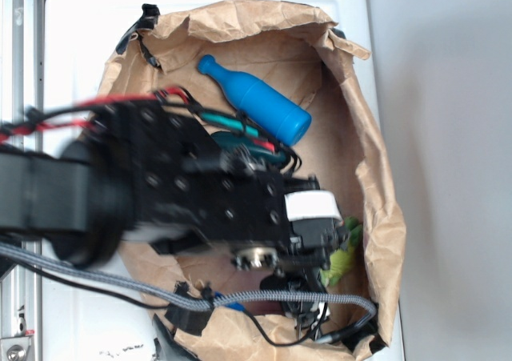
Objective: Grab the green animal.
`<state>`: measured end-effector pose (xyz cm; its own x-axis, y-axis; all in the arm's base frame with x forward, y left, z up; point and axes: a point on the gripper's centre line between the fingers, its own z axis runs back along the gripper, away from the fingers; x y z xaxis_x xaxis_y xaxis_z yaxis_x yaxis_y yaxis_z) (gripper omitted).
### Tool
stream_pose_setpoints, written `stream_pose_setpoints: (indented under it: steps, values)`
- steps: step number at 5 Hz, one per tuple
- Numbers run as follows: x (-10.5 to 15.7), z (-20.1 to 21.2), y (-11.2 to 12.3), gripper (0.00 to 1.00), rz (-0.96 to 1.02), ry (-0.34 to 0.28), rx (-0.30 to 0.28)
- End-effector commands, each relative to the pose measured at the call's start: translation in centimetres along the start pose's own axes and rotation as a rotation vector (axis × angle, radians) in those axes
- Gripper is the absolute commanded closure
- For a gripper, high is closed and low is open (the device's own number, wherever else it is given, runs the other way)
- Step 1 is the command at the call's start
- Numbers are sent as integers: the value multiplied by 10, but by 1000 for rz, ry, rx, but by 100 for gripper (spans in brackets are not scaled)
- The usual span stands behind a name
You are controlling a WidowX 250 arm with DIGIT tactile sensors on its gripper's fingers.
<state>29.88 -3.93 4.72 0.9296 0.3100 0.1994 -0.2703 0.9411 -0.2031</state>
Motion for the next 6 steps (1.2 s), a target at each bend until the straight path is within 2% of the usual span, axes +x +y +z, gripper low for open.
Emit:
stream_pose_setpoints:
  steps: [1,3,4,5,6]
  values:
    - [37,-16,-15,0,-40,-69,-5]
    - [59,-13,-7,0,103,-107,-68]
    - [64,-15,-9,100,143,-118,-51]
    - [66,-11,-6,100,127,-145,-48]
    - [51,11,17,100,3,-164,-76]
